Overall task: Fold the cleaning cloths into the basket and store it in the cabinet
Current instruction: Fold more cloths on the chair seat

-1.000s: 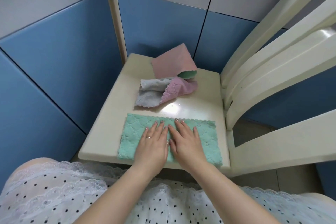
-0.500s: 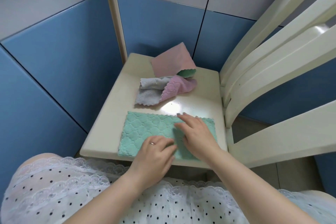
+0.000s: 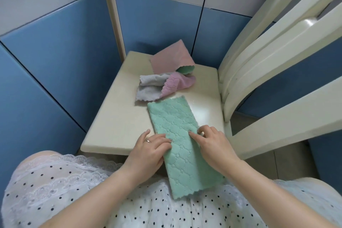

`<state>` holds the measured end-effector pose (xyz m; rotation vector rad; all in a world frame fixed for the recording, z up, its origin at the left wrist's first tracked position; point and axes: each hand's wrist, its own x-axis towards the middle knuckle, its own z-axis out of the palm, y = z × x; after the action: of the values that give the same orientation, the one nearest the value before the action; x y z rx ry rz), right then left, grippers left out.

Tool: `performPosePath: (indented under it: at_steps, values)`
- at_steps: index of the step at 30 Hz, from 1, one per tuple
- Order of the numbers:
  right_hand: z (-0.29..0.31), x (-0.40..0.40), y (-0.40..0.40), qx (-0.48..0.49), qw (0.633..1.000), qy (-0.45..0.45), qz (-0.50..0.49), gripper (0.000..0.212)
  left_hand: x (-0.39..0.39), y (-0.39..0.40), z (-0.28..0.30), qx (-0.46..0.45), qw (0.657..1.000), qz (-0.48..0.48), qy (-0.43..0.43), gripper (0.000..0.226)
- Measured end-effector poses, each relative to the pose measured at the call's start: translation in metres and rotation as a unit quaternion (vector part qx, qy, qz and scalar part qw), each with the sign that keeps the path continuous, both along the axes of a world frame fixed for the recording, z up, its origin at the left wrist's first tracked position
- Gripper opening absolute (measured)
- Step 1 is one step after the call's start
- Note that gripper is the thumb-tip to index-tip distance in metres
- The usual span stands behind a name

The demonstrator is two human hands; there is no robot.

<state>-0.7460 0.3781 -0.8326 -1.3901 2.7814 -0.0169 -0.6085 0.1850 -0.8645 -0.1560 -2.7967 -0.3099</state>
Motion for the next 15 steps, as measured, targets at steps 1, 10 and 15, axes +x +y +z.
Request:
performPosePath:
  at_steps: [1,10,15]
  values:
    - [-0.002,0.003,0.004,-0.007,1.000,0.013,-0.003,0.051,0.000,-0.001,0.001,-0.008,1.000,-0.008,0.000,0.043]
    - [-0.012,0.022,0.045,-0.018,0.995,0.051,0.083,0.073,-0.007,-0.035,-0.002,-0.137,0.982,-0.116,-0.054,0.062]
    - [-0.025,0.024,0.065,0.068,0.987,0.061,0.129,0.103,-0.006,-0.040,-0.017,-0.178,0.964,-0.195,-0.037,0.060]
